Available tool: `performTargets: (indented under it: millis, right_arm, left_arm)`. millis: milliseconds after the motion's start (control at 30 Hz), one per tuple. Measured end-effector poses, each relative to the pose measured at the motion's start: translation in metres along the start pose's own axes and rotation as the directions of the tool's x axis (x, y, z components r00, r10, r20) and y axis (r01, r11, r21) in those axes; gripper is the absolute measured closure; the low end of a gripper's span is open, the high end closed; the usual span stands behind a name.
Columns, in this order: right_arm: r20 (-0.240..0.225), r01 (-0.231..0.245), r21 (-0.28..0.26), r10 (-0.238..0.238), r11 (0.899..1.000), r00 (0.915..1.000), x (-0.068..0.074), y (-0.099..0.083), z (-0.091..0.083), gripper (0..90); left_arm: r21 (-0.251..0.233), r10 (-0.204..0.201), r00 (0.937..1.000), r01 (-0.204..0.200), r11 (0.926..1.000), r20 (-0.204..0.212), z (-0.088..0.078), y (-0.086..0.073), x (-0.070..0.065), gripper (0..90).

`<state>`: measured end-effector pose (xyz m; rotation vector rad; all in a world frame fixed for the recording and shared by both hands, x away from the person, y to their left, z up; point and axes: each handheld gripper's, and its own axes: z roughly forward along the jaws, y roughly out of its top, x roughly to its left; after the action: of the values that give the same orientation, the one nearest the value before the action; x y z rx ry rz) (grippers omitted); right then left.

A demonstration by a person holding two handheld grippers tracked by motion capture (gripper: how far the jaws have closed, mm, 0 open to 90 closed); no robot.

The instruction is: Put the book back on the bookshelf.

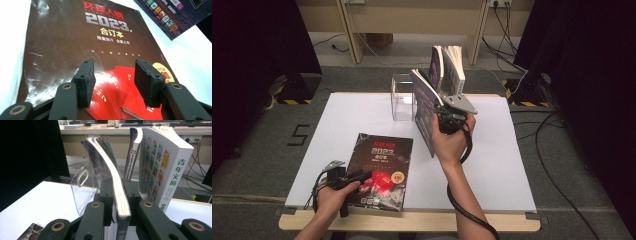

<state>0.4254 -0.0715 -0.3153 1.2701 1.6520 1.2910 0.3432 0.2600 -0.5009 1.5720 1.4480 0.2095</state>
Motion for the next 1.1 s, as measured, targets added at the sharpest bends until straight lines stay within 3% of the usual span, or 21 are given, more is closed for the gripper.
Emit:
performTargets:
  millis: [400,533,700,1100]
  right_arm:
    - [-0.047,0.009,0.091,-0.005,0.996,0.9989,-0.002,0.011,0.014,77.9]
    - [-0.042,0.011,0.1,-0.006,0.995,0.9991,0.0,0.013,0.016,83.8]
    - [-0.034,0.004,0.094,-0.001,0.996,0.9994,0.0,0.014,0.018,84.3]
    - [-0.014,-0.034,0.012,0.034,0.999,0.9993,0.003,0.028,0.02,84.4]
  left_arm:
    - [0.003,0.0,1.0,0.0,1.0,0.002,0.0,0.0,0.0,50.0]
    - [0.003,0.002,1.0,-0.002,1.0,0.002,-0.001,0.0,0.001,49.9]
    - [0.003,0.003,1.0,-0.003,1.0,0.002,0.0,0.0,0.0,49.9]
    - [-0.004,0.004,1.0,-0.004,1.0,0.003,0.0,0.001,0.001,50.0]
